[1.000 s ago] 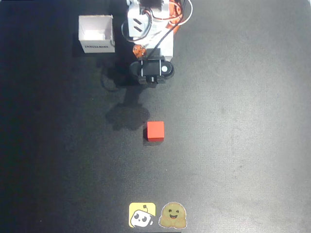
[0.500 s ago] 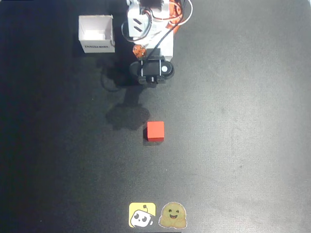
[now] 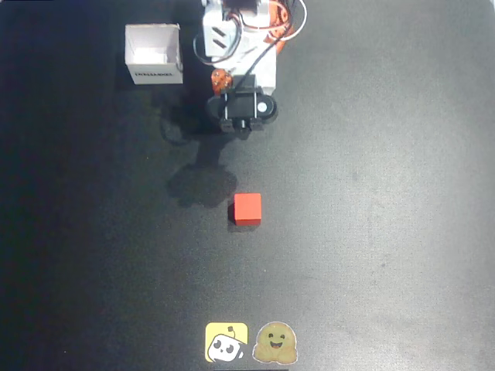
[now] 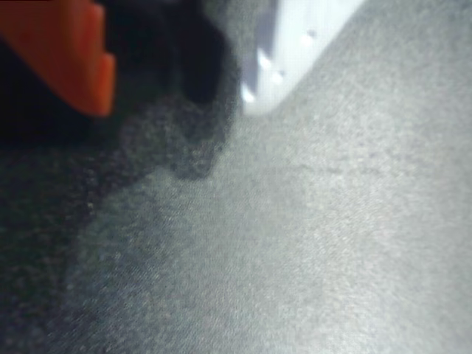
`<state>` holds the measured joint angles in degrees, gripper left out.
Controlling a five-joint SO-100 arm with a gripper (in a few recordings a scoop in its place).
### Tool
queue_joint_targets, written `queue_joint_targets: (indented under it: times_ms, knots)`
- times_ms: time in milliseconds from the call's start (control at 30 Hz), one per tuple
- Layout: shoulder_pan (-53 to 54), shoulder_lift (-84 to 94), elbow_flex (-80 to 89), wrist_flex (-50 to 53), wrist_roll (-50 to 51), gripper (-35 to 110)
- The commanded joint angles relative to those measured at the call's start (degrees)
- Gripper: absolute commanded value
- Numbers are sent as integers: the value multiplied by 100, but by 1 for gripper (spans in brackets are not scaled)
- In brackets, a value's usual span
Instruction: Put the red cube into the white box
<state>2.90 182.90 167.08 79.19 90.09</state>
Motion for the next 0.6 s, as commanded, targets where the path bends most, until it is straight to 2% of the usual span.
queue_joint_targets:
  times_ms: [0,133,367,567]
  knots:
    - [-70,18,-501,123,-9,14]
    - [-79,-633,-1160,176,-123,14]
    - [-44,-3911,-3489,176,-264,14]
    - [-79,-5045,-3718,-624,-220,14]
